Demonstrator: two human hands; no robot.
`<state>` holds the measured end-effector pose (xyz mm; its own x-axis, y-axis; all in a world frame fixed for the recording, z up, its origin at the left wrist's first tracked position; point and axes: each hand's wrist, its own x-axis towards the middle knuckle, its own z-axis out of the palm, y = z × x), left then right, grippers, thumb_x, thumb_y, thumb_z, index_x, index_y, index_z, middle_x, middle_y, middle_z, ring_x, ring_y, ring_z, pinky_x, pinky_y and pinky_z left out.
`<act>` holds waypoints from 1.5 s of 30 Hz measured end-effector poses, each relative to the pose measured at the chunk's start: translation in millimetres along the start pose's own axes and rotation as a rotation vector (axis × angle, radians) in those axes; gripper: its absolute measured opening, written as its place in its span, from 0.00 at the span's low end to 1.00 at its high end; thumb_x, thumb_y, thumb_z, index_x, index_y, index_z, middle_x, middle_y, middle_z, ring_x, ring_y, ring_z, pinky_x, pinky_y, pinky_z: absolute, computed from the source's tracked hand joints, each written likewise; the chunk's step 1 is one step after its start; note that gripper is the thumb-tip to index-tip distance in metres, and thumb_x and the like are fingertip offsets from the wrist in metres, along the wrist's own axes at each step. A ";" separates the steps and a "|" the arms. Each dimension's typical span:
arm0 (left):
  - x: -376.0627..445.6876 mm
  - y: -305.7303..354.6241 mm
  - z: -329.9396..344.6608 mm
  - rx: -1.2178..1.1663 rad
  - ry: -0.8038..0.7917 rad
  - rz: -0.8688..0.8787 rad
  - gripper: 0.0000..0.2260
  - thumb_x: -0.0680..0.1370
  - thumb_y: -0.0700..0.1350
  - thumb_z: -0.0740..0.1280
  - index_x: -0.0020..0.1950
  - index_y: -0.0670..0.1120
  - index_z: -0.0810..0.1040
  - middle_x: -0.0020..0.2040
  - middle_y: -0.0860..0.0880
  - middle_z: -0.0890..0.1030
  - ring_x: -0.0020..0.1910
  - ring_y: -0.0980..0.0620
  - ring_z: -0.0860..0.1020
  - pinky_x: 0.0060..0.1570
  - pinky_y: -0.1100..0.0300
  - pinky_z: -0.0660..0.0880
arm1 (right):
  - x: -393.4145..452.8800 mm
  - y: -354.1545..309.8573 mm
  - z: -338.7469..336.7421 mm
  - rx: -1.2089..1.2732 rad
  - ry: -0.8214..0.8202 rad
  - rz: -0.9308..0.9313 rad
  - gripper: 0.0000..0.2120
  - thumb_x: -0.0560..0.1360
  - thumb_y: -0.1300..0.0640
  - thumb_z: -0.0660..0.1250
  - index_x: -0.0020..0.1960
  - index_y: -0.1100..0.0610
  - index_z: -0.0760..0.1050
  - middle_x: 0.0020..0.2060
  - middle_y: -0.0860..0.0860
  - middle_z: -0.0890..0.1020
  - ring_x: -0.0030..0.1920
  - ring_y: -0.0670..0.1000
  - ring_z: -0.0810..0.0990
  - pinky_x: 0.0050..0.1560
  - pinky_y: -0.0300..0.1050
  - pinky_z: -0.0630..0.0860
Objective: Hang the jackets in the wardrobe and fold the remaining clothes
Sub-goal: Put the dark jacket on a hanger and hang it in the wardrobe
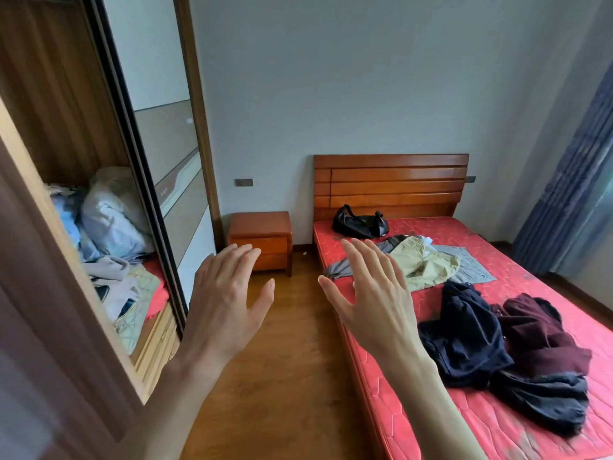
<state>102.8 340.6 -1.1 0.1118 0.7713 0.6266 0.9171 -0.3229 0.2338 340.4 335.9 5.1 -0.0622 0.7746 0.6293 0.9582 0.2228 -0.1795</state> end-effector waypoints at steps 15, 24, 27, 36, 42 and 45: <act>181.2 -123.2 111.3 -0.033 0.000 0.057 0.28 0.81 0.63 0.56 0.74 0.48 0.73 0.72 0.47 0.76 0.74 0.46 0.72 0.73 0.41 0.69 | 183.7 -6.0 148.5 -0.016 0.029 0.040 0.35 0.81 0.31 0.56 0.79 0.52 0.65 0.77 0.49 0.70 0.80 0.50 0.63 0.79 0.54 0.62; 261.1 -158.4 169.7 -0.090 -0.007 0.117 0.25 0.81 0.61 0.60 0.74 0.49 0.73 0.72 0.47 0.76 0.73 0.46 0.72 0.72 0.41 0.70 | 250.3 8.7 200.2 -0.075 0.038 0.104 0.35 0.81 0.31 0.56 0.80 0.51 0.64 0.78 0.49 0.69 0.80 0.51 0.62 0.79 0.56 0.62; 285.2 -163.2 190.7 -0.103 0.002 0.124 0.25 0.81 0.61 0.62 0.73 0.49 0.74 0.71 0.47 0.77 0.73 0.45 0.73 0.72 0.41 0.71 | 268.0 21.8 215.0 -0.087 0.024 0.135 0.35 0.81 0.31 0.55 0.80 0.52 0.64 0.78 0.50 0.69 0.81 0.50 0.61 0.78 0.56 0.63; 366.3 -158.9 273.9 -0.129 -0.033 0.184 0.25 0.81 0.61 0.61 0.74 0.49 0.74 0.73 0.47 0.76 0.74 0.46 0.71 0.74 0.43 0.68 | 328.6 77.3 263.0 -0.153 0.042 0.187 0.35 0.81 0.32 0.56 0.79 0.53 0.65 0.78 0.50 0.69 0.80 0.51 0.62 0.80 0.53 0.58; 436.3 -142.0 330.4 -0.158 -0.072 0.231 0.26 0.82 0.61 0.58 0.75 0.48 0.72 0.72 0.48 0.75 0.74 0.48 0.70 0.73 0.42 0.69 | 377.6 132.5 294.5 -0.193 0.020 0.222 0.36 0.81 0.31 0.55 0.81 0.52 0.63 0.79 0.49 0.66 0.81 0.50 0.59 0.81 0.52 0.57; 469.0 -127.7 358.6 -0.173 -0.079 0.264 0.27 0.82 0.62 0.56 0.75 0.47 0.72 0.72 0.48 0.76 0.75 0.48 0.69 0.74 0.43 0.67 | 399.1 163.6 306.7 -0.202 0.028 0.240 0.35 0.82 0.31 0.55 0.81 0.52 0.63 0.79 0.49 0.67 0.81 0.50 0.59 0.81 0.53 0.57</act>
<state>175.3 940.3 -3.7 0.3728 0.6866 0.6242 0.7748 -0.6004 0.1977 386.7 863.0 -4.9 0.1773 0.7733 0.6087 0.9809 -0.0887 -0.1729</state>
